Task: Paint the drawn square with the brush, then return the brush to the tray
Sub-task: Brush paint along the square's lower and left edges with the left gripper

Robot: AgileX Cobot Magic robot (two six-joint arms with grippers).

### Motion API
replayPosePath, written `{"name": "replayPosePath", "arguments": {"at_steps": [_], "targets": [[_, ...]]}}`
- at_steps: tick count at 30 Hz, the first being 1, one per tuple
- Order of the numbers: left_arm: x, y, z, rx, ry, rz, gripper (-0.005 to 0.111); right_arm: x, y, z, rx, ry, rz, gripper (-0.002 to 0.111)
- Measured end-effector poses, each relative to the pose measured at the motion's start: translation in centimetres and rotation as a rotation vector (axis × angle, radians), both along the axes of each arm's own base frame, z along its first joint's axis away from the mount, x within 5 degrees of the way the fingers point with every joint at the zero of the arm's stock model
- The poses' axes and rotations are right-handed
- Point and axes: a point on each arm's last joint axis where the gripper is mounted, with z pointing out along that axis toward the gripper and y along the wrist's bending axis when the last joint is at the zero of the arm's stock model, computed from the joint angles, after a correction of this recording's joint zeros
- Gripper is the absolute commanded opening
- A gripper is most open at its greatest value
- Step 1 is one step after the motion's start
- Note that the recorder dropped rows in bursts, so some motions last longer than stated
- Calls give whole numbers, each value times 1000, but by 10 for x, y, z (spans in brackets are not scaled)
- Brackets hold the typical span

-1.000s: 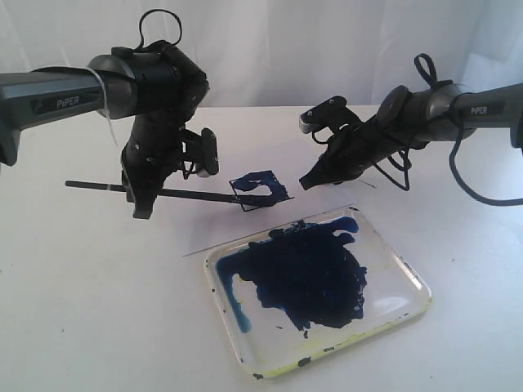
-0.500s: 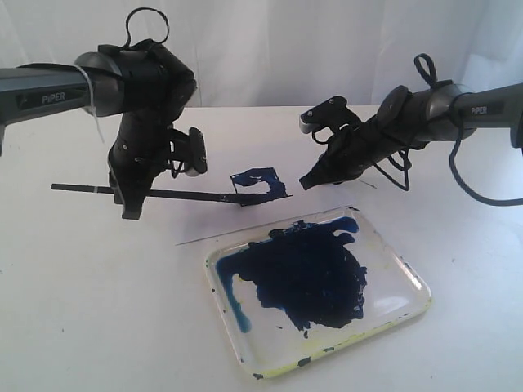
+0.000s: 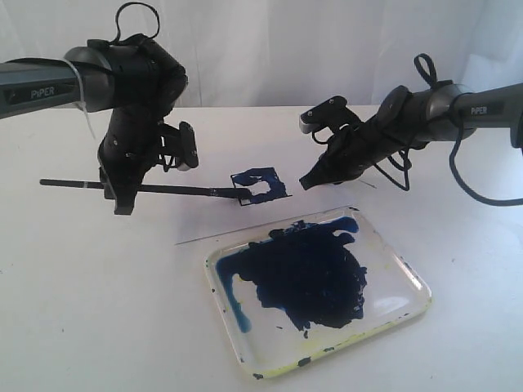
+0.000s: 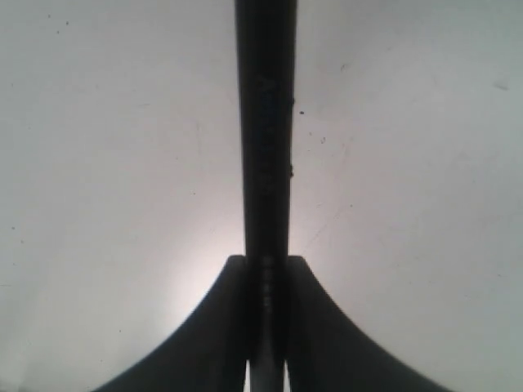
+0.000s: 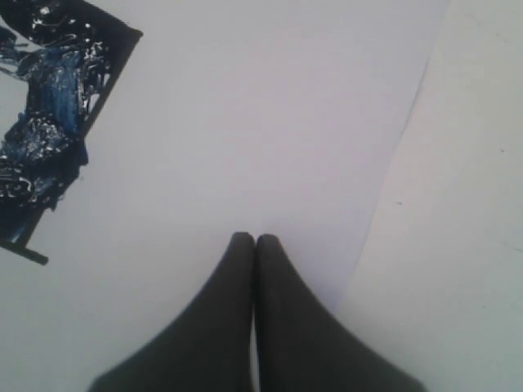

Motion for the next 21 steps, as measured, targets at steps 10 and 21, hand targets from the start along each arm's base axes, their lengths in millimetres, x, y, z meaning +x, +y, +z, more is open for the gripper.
{"name": "replayPosePath", "arguments": {"at_steps": [10,21], "targets": [[-2,-2,-2,-35,19,20,0,0,0,0,0,0,0,0],[-10,5,-17,12,52,47,0,0,0,0,-1,0,1,0]]}}
